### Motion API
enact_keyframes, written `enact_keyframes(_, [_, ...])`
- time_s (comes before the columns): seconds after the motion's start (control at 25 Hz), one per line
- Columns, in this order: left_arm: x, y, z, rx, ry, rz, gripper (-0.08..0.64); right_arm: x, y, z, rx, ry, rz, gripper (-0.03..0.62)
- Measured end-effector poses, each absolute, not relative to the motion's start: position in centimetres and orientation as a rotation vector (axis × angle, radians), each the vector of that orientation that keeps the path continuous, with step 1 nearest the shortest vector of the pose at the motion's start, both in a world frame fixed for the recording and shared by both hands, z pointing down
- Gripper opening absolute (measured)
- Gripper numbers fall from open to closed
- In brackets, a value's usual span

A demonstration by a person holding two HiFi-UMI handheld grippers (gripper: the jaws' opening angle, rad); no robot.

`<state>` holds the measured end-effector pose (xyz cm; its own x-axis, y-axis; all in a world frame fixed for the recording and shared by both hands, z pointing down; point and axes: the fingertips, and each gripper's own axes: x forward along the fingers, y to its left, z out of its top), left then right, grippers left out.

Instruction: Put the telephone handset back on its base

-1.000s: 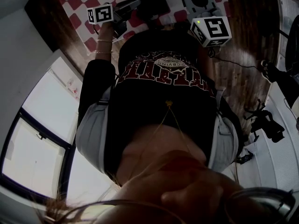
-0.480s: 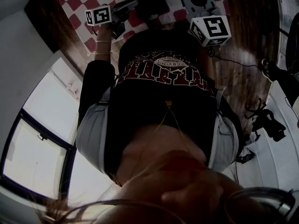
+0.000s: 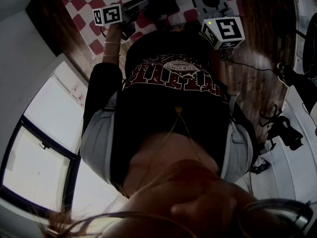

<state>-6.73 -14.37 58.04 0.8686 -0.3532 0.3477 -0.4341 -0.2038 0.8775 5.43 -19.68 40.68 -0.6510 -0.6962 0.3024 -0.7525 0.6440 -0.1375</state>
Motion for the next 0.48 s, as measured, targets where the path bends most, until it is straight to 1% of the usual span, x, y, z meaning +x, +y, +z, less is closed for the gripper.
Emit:
enact_keyframes(0.16, [-6.8,-14.3,59.4,1.804,-0.668,0.158,0.080,5.8,-19.7,40.5,1.194,-2.641,0.367,0.020])
enact_keyframes(0.48, [-6.8,-14.4,59.5,1.816,-0.659,0.131,0.080,6.3,-19.6,40.6,1.215,-2.632,0.371,0.020])
